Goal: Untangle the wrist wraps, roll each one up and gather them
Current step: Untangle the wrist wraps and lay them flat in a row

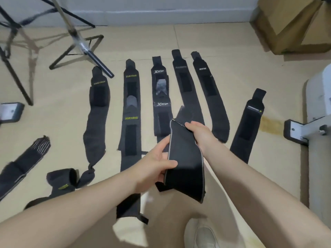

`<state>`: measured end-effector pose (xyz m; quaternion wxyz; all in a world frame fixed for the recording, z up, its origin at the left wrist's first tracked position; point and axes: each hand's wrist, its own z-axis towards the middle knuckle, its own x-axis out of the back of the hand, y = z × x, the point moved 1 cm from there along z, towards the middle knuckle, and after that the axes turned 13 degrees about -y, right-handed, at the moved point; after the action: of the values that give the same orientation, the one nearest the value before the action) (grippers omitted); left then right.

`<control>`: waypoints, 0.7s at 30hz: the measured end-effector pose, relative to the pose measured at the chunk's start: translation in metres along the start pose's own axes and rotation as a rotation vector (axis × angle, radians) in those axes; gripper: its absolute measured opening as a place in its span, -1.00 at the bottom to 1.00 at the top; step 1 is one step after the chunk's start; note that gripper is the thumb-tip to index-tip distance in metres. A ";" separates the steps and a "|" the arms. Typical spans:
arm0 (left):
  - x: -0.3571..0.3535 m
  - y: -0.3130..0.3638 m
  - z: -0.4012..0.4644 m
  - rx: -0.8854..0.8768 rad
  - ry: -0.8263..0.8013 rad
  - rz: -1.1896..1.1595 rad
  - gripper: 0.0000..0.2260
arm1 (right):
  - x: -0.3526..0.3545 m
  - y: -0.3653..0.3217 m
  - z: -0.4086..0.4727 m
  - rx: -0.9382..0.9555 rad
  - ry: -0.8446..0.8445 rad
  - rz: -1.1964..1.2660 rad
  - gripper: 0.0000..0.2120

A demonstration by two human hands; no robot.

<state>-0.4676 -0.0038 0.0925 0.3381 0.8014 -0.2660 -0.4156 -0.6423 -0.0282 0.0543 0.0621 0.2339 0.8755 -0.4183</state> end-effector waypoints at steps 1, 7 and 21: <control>0.013 0.003 -0.014 -0.033 0.011 -0.014 -0.41 | -0.024 0.003 0.009 0.001 -0.040 -0.050 -0.96; 0.102 0.023 -0.099 -0.186 0.244 -0.048 -0.30 | -0.167 0.016 0.049 0.000 -0.351 -0.099 -0.84; 0.319 0.080 -0.180 -0.399 0.666 0.034 -0.35 | -0.381 -0.005 0.160 0.333 -0.439 -0.387 -0.50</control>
<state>-0.1638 -0.2220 0.0750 0.5622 0.8063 -0.0689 -0.1705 -0.3218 -0.2893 0.0711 0.1295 -0.0254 0.7889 -0.6001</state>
